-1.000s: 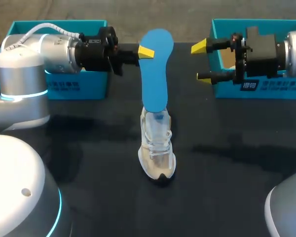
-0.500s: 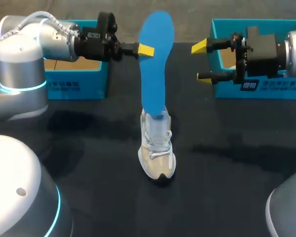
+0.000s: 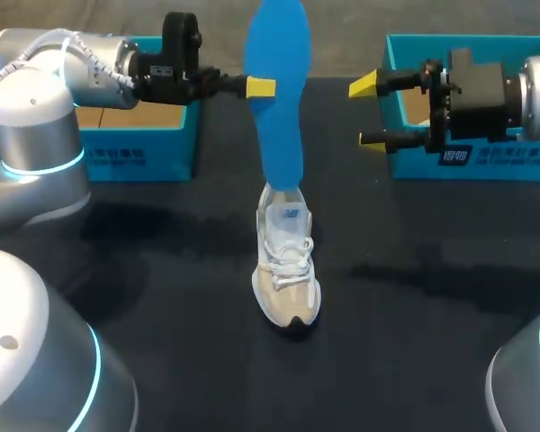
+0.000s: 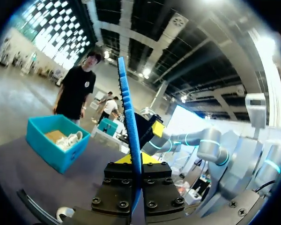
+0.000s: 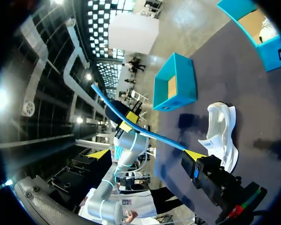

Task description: Take the shoe out of the shoebox, open the shoe tongue, remove and reinsert the insole, then place the shoe into the shoebox

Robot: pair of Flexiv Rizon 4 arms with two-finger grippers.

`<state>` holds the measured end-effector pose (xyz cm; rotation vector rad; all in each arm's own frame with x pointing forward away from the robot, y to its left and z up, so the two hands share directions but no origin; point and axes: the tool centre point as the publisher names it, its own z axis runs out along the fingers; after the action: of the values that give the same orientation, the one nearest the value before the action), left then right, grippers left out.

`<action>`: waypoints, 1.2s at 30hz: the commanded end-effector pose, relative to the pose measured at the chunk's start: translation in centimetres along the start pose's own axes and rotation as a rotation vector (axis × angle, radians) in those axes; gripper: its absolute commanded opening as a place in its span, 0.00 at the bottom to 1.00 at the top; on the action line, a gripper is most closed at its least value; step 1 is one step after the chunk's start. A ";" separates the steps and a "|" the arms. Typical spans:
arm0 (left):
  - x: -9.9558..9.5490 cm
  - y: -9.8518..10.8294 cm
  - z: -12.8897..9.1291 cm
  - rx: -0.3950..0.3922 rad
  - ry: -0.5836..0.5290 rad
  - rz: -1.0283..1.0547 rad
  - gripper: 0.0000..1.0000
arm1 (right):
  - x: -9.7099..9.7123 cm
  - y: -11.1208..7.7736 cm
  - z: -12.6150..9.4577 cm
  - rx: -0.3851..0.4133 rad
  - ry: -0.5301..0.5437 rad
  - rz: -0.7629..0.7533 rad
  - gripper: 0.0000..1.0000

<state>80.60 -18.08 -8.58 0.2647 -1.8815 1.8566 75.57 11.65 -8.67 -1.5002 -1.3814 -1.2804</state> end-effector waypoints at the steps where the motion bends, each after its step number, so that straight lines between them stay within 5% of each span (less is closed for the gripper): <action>1: -0.2 0.2 0.1 0.004 0.003 0.004 0.00 | 0.0 0.1 0.2 -0.001 -0.001 0.000 1.00; 9: -0.2 0.2 0.1 0.004 0.003 0.004 0.00 | 0.0 0.1 0.2 -0.001 -0.001 0.000 1.00; 11: -0.7 0.2 -0.1 0.042 0.019 0.148 0.00 | 0.0 0.1 0.2 -0.001 -0.001 0.000 1.00; 24: -3.0 0.1 -0.6 -0.061 0.070 1.253 0.00 | 0.0 0.1 0.2 -0.001 -0.001 0.000 1.00; 30: -3.6 -0.5 -0.5 -0.022 0.059 1.646 0.00 | 0.0 0.1 0.2 -0.001 -0.001 0.000 1.00; 36: -3.7 -0.6 -0.5 0.001 0.050 1.703 0.00 | 0.0 0.1 0.2 -0.001 -0.001 0.000 1.00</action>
<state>84.04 -18.29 -9.54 -0.6824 -2.1578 2.3120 75.61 11.61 -8.65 -1.4996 -1.3819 -1.2792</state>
